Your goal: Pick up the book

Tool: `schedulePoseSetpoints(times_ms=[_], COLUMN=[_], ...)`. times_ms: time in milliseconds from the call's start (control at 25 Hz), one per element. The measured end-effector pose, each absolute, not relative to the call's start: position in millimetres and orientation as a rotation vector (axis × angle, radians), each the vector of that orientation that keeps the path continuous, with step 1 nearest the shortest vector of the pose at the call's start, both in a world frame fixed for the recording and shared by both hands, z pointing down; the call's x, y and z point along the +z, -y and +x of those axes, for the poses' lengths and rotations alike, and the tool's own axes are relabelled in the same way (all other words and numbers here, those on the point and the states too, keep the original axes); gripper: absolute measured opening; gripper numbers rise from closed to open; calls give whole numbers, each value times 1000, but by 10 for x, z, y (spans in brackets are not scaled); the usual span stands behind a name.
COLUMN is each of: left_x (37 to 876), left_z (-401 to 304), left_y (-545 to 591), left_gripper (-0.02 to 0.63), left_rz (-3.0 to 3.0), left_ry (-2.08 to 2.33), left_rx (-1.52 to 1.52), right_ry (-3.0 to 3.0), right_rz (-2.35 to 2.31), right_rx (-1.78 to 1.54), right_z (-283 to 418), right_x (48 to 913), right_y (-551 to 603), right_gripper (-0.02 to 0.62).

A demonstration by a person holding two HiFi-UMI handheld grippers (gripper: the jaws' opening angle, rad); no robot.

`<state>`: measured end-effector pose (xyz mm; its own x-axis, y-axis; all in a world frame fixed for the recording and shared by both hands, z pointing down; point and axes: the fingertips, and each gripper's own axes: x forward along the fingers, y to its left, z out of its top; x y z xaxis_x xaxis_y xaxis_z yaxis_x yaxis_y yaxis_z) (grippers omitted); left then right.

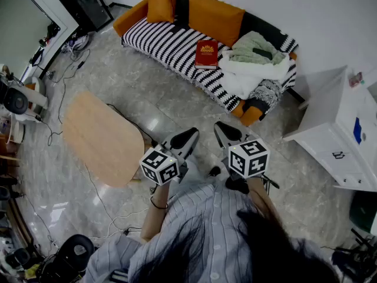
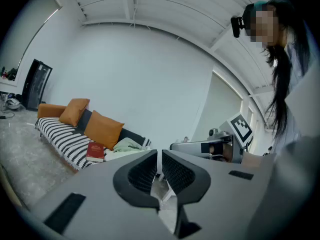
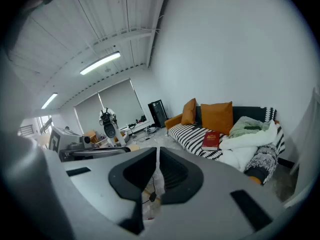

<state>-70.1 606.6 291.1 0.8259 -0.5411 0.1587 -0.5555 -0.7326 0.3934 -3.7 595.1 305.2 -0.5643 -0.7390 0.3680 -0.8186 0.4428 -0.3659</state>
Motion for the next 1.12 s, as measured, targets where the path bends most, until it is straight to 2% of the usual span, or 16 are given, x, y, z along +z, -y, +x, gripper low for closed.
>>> schedulePoseSetpoints(times_ms=[1120], left_x=[3101], left_z=[-401], left_y=[-5737], left_gripper=[20], left_rz=[2557], left_ry=[702], left_rx=[120], right_ry=[2501], right_rz=[1416], right_rx=[944], right_z=[196], right_x=[3246], right_y=[-5633], right_gripper=[35])
